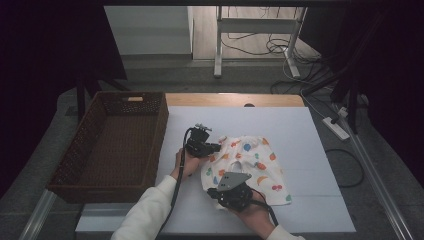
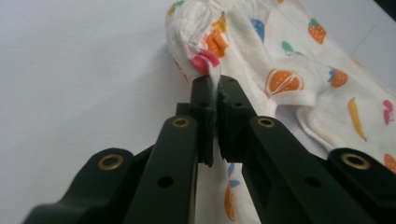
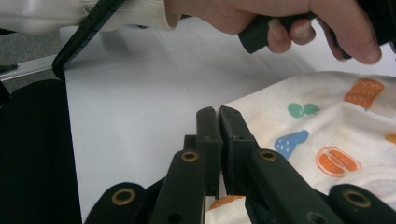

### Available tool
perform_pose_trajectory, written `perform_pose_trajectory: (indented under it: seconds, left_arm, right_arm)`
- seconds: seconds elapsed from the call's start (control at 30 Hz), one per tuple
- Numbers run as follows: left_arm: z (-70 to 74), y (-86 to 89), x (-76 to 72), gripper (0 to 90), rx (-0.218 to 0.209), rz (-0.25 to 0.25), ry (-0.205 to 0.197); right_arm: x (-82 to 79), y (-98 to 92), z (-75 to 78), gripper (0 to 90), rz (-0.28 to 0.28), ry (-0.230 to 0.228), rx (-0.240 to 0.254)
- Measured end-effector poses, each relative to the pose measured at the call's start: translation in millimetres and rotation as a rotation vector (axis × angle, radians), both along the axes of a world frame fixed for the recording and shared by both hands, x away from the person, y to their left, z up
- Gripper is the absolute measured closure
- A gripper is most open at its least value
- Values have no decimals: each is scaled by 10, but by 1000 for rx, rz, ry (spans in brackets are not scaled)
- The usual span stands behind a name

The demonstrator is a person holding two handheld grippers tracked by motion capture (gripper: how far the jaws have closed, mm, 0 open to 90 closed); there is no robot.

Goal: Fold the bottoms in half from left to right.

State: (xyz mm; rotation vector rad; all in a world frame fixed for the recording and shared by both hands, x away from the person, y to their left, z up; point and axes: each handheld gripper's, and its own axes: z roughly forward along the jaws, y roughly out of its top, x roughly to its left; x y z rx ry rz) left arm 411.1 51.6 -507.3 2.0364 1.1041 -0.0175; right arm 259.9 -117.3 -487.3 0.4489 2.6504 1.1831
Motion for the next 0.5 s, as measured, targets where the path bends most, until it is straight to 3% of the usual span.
perform_pose_trajectory:
  seconds: [0.5]
  left_arm:
    - [93, -57, -21, 861, -53, -9, -15]
  right_arm:
    - [-49, -194, 42, 867, -29, -4, 13]
